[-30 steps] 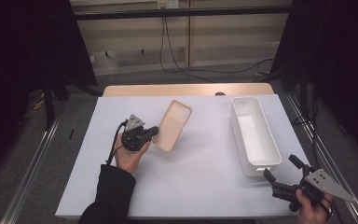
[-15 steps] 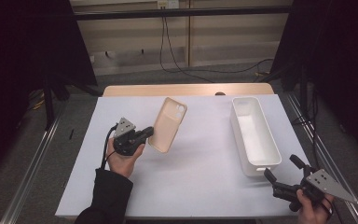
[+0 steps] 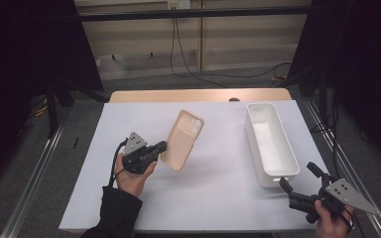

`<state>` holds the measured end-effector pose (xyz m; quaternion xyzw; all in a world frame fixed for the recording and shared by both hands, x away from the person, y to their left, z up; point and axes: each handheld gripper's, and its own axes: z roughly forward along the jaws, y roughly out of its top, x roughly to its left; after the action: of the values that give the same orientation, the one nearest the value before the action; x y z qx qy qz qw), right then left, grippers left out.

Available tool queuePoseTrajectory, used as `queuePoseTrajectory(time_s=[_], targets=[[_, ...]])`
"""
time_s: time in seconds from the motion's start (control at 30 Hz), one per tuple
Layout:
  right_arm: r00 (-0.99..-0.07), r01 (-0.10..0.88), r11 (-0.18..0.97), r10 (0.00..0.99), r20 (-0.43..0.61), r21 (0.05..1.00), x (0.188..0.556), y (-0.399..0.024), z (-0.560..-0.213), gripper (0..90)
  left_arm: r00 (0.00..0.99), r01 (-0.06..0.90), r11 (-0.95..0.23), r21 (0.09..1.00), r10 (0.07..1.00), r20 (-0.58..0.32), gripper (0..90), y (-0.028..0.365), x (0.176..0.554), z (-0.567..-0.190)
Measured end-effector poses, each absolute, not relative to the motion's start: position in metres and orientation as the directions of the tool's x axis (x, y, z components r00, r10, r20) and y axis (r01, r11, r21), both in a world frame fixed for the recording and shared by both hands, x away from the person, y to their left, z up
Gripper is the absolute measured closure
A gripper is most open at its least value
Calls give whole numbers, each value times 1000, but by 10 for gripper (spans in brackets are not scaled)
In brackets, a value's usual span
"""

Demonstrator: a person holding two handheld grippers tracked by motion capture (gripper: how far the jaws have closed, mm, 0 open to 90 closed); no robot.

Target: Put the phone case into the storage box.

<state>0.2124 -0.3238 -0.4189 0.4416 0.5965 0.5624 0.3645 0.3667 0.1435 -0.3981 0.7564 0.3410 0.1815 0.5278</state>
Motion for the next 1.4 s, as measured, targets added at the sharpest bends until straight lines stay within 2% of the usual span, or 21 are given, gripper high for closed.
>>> queuePoseTrajectory(time_s=[0.1,0.43,0.7,0.87,1.1,1.4], targets=[[-358,126,-39,930,82,991,212,-319,-416,0,709,315,-212,925,701,-80,880,142,363,-397],[-417,121,15,908,37,993,219,-297,-402,0,728,310,-215,926,680,-86,879,133,352,-398],[-458,140,19,888,47,990,227,-283,-394,0,756,297,-230,927,649,-81,879,119,348,-398],[-512,127,45,859,27,991,236,-262,-384,0,766,291,-232,928,637,-81,879,114,346,-397],[-533,143,50,846,34,989,250,-240,-388,0,769,284,-239,929,635,-72,879,110,343,-400],[-557,161,25,827,70,987,267,-217,-382,42,769,287,-233,929,634,-78,879,106,344,-402]])
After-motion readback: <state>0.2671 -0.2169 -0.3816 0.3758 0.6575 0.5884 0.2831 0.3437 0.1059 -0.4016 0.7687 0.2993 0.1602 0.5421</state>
